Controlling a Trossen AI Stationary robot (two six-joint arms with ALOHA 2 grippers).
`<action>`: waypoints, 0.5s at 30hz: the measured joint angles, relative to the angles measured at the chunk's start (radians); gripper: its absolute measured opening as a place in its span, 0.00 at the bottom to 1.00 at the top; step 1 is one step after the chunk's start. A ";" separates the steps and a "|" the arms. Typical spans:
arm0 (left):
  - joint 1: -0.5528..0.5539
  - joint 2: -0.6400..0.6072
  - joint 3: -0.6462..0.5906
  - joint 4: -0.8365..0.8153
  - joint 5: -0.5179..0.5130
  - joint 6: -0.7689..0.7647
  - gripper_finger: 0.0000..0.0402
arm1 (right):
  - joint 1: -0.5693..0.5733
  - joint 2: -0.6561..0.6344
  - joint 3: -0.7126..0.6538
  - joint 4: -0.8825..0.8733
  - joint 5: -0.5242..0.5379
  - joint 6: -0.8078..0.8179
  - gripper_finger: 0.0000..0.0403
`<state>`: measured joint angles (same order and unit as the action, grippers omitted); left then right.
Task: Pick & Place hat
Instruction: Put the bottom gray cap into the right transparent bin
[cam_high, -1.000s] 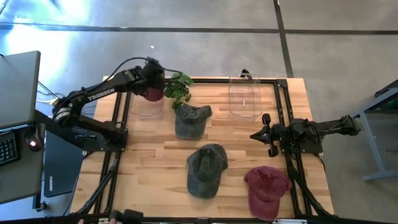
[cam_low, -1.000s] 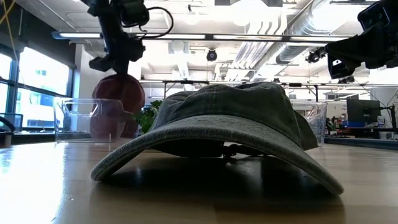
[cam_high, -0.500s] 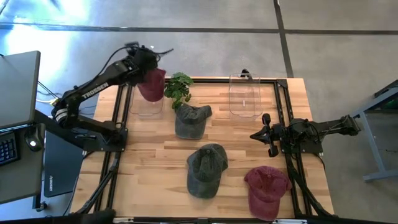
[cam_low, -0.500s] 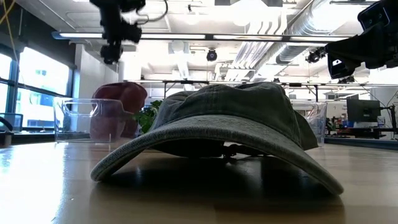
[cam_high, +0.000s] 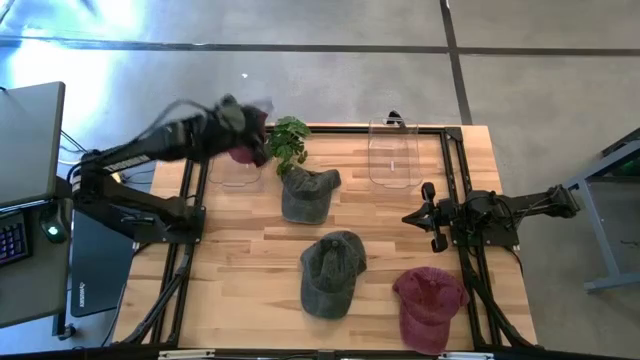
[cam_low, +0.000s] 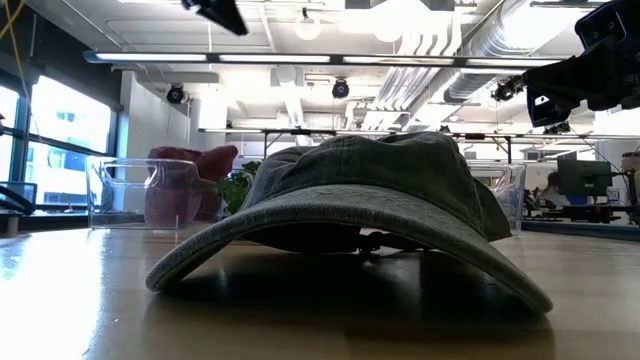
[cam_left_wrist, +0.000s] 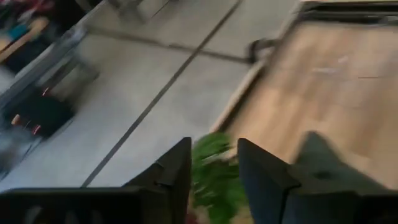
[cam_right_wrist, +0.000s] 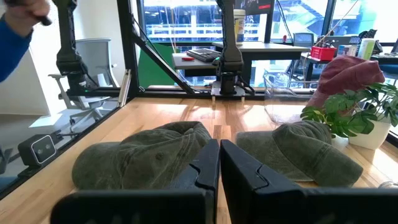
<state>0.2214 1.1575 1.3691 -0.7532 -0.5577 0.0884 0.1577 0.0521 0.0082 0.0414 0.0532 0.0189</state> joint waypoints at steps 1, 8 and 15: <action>-0.056 0.001 -0.028 0.028 -0.023 -0.007 0.27 | 0.000 0.000 0.000 0.000 0.000 0.000 0.03; -0.414 0.029 -0.267 0.362 -0.105 -0.101 0.15 | 0.000 0.000 0.000 0.000 0.000 0.000 0.03; -0.673 0.118 -0.484 0.771 -0.115 -0.235 0.10 | 0.000 0.000 0.000 0.004 0.000 0.000 0.03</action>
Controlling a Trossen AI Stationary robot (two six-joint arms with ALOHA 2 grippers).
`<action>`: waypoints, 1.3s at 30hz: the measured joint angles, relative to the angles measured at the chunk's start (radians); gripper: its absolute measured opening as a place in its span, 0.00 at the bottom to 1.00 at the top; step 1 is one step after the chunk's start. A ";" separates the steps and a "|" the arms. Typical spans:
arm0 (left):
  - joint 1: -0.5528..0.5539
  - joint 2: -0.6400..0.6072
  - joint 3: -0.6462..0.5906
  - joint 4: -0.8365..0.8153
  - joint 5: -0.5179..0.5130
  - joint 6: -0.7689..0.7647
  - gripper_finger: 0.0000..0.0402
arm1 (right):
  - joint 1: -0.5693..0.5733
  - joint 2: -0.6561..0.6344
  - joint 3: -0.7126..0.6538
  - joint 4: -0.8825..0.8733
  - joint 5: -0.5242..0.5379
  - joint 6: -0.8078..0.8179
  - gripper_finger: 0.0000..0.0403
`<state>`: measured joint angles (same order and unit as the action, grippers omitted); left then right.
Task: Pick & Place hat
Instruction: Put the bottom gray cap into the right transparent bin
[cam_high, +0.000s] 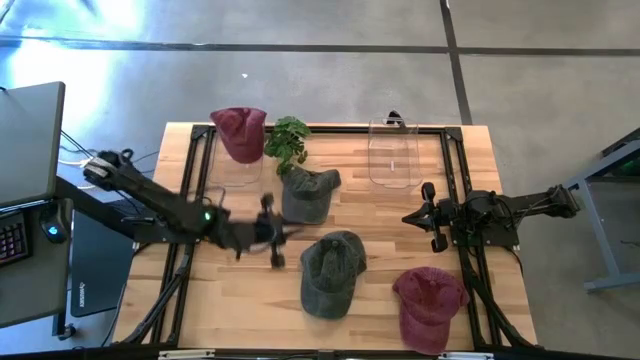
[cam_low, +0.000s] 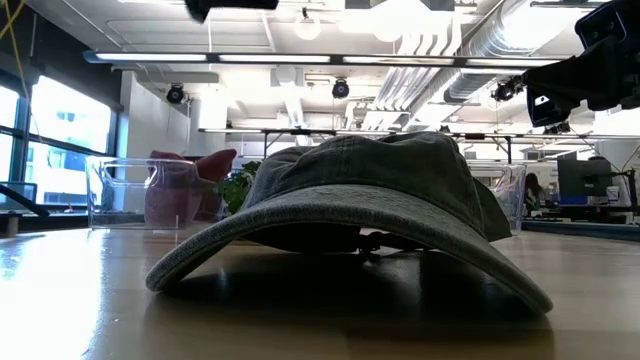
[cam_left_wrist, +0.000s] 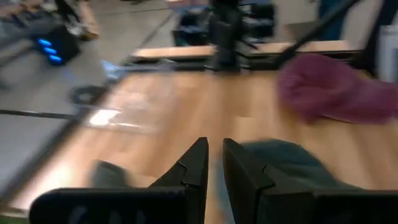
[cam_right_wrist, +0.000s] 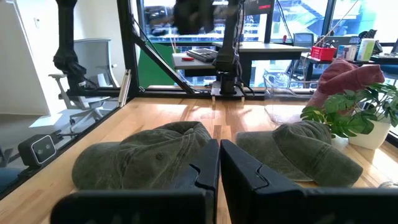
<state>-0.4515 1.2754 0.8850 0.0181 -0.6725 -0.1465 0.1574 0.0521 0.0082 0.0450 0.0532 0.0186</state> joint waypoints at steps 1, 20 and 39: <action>-0.024 0.022 -0.023 0.048 0.000 -0.026 0.10 | 0.000 0.000 0.000 0.010 0.000 0.001 0.03; -0.072 0.330 -0.130 0.460 -0.048 -0.060 0.10 | 0.100 0.519 0.001 0.809 0.204 0.417 0.03; -0.066 0.296 -0.129 0.354 -0.079 -0.021 0.10 | 0.111 1.183 0.540 0.416 0.205 0.182 0.31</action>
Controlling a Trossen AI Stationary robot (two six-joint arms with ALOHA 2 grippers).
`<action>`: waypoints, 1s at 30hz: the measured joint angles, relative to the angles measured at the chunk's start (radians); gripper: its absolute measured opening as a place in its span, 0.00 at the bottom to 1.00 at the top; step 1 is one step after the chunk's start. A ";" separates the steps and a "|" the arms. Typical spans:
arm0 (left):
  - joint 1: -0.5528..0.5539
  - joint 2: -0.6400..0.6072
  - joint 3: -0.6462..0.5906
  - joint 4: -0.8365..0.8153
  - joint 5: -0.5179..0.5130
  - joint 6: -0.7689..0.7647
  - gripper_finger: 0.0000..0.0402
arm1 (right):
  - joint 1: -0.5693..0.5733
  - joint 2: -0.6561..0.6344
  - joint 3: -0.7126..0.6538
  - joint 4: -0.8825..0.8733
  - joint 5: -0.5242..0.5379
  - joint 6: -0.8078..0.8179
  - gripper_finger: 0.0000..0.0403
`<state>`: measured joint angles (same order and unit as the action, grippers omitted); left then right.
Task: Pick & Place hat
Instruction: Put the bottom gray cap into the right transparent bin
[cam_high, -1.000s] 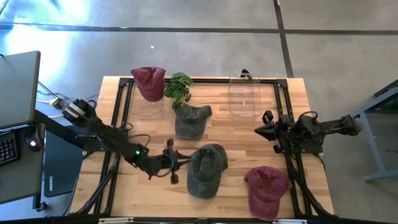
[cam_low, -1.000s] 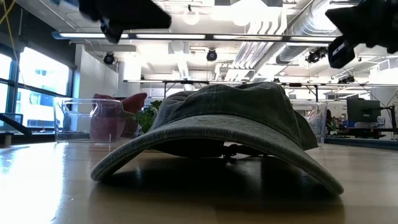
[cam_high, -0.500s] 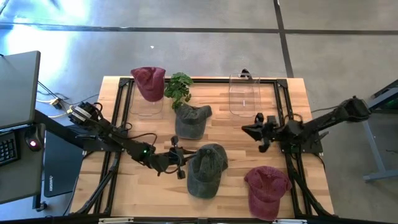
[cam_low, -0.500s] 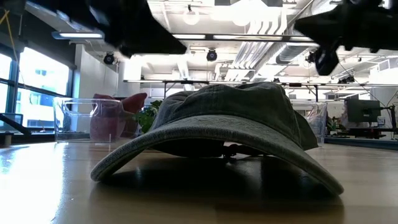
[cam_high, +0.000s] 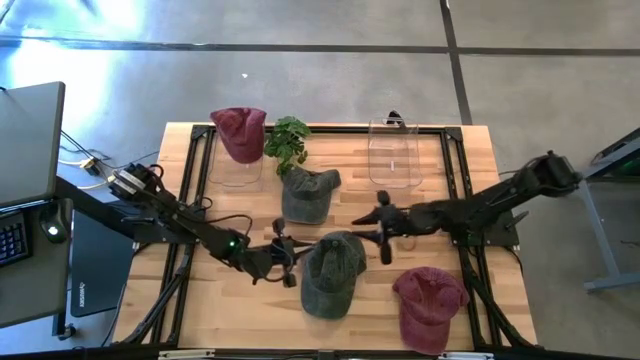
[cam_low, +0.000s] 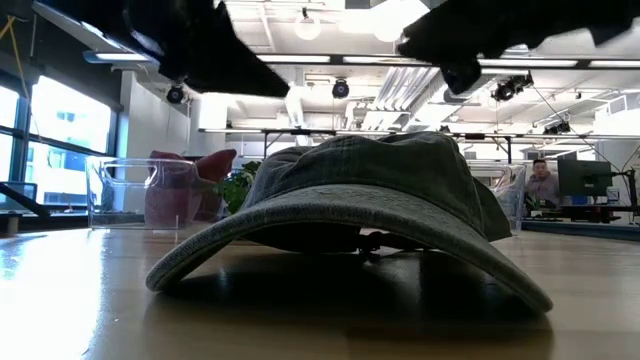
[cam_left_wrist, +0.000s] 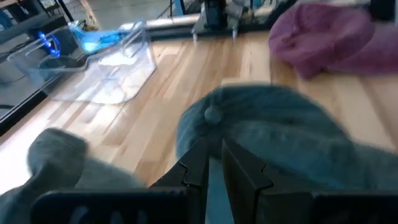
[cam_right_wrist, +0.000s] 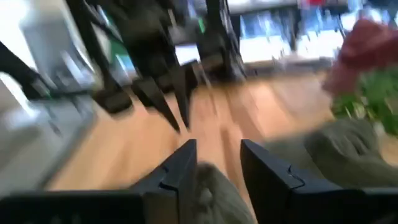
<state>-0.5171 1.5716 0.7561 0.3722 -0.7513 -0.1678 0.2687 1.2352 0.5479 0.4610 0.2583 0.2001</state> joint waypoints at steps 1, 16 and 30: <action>0.000 -0.015 -0.001 -0.029 0.000 0.001 0.10 | 0.000 0.018 0.053 -0.110 0.018 0.003 0.33; 0.055 -0.115 -0.001 -0.323 -0.075 -0.066 0.10 | 0.011 0.396 0.485 -0.697 -0.039 0.188 0.62; -0.002 -0.162 -0.001 -0.358 -0.277 0.089 0.10 | -0.099 0.546 0.508 -0.580 -0.389 0.225 0.06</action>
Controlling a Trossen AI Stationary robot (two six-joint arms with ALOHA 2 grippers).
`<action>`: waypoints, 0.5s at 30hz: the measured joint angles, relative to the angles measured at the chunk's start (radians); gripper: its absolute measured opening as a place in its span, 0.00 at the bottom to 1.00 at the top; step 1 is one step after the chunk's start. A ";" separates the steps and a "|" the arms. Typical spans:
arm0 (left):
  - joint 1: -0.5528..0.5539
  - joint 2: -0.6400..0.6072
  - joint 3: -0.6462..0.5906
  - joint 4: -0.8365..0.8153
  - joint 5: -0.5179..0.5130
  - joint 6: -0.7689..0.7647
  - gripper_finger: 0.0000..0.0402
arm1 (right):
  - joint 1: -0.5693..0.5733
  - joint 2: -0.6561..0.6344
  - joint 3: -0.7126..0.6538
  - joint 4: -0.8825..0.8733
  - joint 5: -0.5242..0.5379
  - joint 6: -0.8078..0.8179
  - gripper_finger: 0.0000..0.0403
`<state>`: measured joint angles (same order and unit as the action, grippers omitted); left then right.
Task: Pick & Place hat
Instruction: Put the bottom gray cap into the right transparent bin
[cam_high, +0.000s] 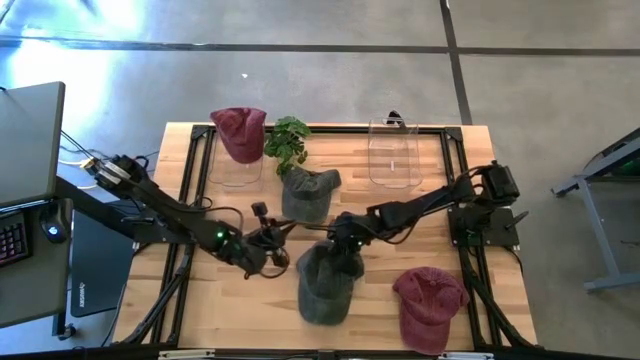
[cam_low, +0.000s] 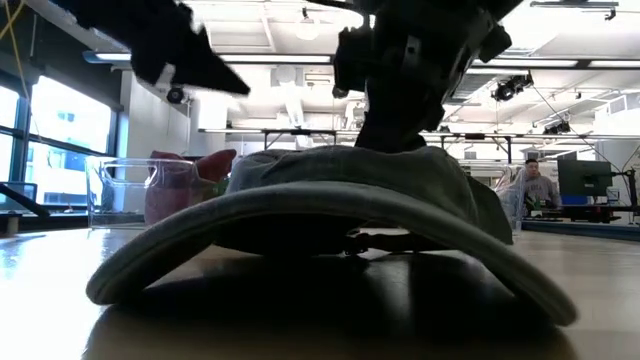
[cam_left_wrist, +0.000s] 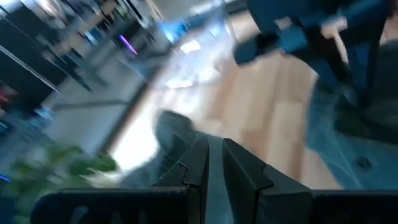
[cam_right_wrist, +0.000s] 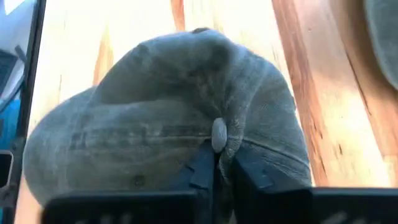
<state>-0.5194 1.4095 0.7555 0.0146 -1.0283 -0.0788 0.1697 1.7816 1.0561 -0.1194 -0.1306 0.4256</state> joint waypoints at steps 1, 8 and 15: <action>-0.009 -0.021 0.000 0.001 -0.023 0.035 0.10 | -0.003 -0.004 -0.001 -0.001 -0.003 -0.010 0.04; -0.072 -0.194 0.000 -0.006 -0.062 0.210 0.10 | -0.007 -0.197 -0.001 -0.105 0.189 -0.110 0.03; -0.125 -0.303 0.002 -0.052 -0.104 0.280 0.10 | 0.115 -0.430 0.000 -0.179 0.661 -0.340 0.02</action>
<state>-0.6442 1.1068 0.7570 -0.0374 -1.1320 0.2015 0.2847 1.3513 1.0557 -0.2986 0.5304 0.0860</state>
